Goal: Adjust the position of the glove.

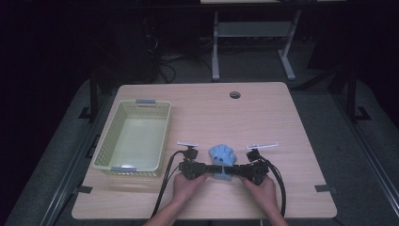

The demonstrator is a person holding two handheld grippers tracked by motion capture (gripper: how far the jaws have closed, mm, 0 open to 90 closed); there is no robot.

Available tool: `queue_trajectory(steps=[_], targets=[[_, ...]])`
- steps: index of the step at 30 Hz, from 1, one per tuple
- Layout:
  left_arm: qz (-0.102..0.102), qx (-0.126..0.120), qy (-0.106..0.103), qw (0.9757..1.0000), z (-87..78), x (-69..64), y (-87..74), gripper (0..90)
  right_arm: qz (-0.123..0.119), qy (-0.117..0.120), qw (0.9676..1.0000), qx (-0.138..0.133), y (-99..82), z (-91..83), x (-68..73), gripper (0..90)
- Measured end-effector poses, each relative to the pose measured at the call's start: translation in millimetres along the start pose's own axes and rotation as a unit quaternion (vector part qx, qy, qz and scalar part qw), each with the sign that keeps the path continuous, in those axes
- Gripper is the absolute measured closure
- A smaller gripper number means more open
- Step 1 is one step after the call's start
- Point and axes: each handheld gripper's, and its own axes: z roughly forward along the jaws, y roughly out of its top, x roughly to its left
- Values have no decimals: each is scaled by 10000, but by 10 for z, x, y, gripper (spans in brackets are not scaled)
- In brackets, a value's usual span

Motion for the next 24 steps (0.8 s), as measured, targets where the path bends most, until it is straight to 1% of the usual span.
queue_trajectory(steps=[1,5,7,10,12,13,16,20,22,23,24], targets=[[24,-4,6,10000,-3,-5,1,693,28,29,10000,24,9,-4,-4,715],[7,-27,-30,10000,-12,5,13,697,8,55,10000,-2,20,-8,0,724],[11,-51,-51,10000,-14,2,22,700,59,105,9999,-17,20,-13,-9,726],[101,-33,-5,9999,-13,-26,41,700,90,130,9999,-43,23,-23,-16,727],[114,-39,4,9999,-15,-39,44,700,87,138,9999,-46,25,-29,-16,727],[165,-30,3,9999,-31,-60,54,700,103,154,9998,-69,25,-39,-12,729],[203,-57,-33,9998,-54,-87,79,700,105,190,9997,-105,41,-63,14,729],[255,-84,-107,9996,-70,-132,92,699,35,175,9997,-154,63,-112,47,729],[274,-103,-102,9995,-70,-150,91,699,19,182,9997,-166,70,-145,60,728],[349,-71,-128,9993,-78,-171,98,699,16,192,9997,-164,73,-157,67,728],[355,-67,-127,9993,-81,-184,102,700,17,193,9997,-158,76,-169,76,728]])
